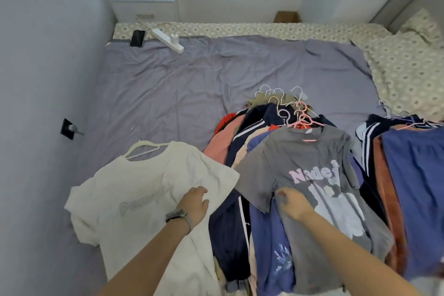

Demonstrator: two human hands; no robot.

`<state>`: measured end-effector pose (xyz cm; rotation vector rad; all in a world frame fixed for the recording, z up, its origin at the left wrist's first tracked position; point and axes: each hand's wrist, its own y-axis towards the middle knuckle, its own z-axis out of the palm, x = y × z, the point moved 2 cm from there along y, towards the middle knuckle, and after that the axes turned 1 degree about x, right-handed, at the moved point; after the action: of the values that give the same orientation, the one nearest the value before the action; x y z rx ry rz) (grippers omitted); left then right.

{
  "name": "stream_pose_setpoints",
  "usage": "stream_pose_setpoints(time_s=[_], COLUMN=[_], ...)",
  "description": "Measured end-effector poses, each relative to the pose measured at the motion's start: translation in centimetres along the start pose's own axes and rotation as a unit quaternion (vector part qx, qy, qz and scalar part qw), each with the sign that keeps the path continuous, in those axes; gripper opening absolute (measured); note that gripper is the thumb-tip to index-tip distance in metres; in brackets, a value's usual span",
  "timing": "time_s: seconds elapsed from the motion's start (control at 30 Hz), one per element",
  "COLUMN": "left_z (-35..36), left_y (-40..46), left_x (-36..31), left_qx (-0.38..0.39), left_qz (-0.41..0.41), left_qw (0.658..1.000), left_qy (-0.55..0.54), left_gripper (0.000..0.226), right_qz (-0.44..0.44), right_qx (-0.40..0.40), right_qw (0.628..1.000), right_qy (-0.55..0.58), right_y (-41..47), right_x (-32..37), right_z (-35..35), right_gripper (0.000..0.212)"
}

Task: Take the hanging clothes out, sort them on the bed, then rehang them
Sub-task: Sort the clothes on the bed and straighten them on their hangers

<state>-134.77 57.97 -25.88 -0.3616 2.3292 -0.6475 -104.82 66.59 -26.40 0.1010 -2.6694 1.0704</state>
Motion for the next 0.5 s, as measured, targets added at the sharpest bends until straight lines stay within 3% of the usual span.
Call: stream_pose_setpoints(time_s=[0.3, 0.5], left_z=[8.8, 13.8], left_y=[6.9, 13.0], left_x=[-12.9, -18.1], left_qx=[-0.057, -0.107], left_qz=[-0.028, -0.021], left_qw=[0.998, 0.993], left_qy=[-0.028, -0.035], left_gripper=[0.035, 0.043], right_qz=[0.008, -0.011], right_qx=[-0.012, -0.102], right_qw=[1.000, 0.993], right_qy=[0.000, -0.050], right_y=[8.0, 16.3], right_x=[-16.2, -22.2], right_z=[-7.2, -13.6], right_gripper=[0.043, 0.057])
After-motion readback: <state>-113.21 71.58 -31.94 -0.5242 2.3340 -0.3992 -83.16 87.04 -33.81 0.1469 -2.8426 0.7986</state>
